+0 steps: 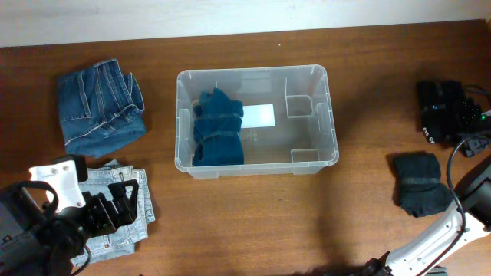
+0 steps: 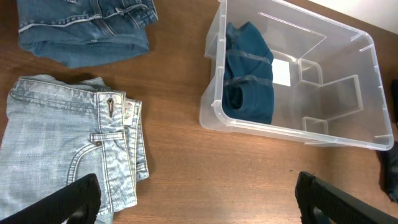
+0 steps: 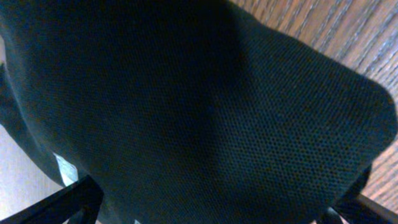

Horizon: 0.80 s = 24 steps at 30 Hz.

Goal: Pack container
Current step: 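Reach the right gripper to the black folded garment at top-right and grasp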

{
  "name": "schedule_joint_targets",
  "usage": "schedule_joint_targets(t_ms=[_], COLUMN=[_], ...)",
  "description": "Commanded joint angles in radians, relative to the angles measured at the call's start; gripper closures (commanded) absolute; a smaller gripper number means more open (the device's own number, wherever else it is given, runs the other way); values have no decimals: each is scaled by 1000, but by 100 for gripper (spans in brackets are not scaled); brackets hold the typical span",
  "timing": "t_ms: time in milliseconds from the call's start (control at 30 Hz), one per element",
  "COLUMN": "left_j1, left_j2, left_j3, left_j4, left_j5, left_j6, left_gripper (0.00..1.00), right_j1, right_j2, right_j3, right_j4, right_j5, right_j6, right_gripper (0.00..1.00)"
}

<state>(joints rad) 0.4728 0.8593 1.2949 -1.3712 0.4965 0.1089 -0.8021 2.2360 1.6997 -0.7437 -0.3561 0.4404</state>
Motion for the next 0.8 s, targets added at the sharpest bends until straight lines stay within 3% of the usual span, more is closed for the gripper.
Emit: schedule_joint_targets(t_ms=[0, 133, 233, 300, 400, 600, 767], left_j1=[0, 0, 0, 0, 0, 0, 0], left_j2=[1, 1, 1, 1, 1, 1, 1], left_j3=[1, 1, 1, 1, 1, 1, 1], left_j4=[2, 2, 2, 2, 2, 2, 2], left_j5=[-1, -1, -1, -1, -1, -1, -1], left_j6=[13, 13, 13, 13, 13, 13, 13], left_gripper=[1, 1, 1, 1, 1, 1, 1], right_j1=[3, 3, 3, 2, 2, -4, -38], right_j2=[15, 15, 15, 15, 15, 13, -19], right_j3=[-65, -88, -88, -88, -88, -84, -76], right_j4=[33, 64, 79, 90, 98, 97, 109], right_j5=[28, 14, -25, -66, -109, -127, -264], right_j6=[10, 10, 10, 10, 10, 10, 10], right_gripper=[1, 1, 13, 28, 43, 51, 56])
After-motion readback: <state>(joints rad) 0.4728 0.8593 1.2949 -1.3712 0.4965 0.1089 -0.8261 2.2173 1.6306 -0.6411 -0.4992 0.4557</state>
